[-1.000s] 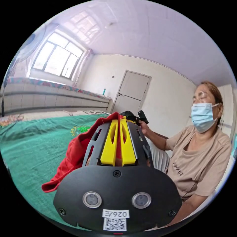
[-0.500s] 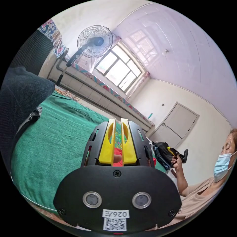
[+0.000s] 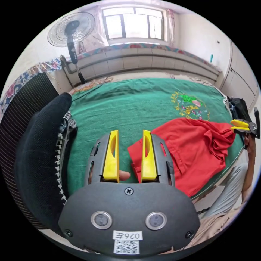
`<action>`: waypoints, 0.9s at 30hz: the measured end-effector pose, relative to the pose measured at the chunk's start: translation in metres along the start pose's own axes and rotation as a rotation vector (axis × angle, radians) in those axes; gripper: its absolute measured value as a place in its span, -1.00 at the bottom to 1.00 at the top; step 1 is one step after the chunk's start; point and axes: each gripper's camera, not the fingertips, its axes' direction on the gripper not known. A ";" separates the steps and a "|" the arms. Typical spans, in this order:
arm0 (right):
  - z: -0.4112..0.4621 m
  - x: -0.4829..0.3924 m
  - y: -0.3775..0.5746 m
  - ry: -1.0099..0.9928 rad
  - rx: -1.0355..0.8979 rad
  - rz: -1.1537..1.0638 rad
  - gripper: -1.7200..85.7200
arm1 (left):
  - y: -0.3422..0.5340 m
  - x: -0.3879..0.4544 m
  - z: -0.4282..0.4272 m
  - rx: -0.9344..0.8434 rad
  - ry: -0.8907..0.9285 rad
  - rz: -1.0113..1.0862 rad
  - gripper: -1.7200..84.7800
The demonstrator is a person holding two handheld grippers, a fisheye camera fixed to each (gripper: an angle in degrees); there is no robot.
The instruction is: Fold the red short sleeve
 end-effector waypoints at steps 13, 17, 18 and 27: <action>0.102 0.021 0.080 -0.030 -0.108 0.009 -0.98 | -0.023 -0.002 -0.010 0.104 0.354 0.128 -0.86; 0.022 0.080 0.146 -0.016 0.362 0.256 -0.94 | 0.010 -0.024 -0.086 0.613 0.389 0.096 -0.86; 0.010 0.100 0.169 -0.001 0.472 0.335 -0.91 | 0.012 -0.025 -0.089 0.638 0.349 0.086 -0.85; 0.062 0.104 0.227 -0.122 0.425 0.222 -0.81 | -0.020 -0.055 -0.009 0.174 0.260 -0.059 -0.90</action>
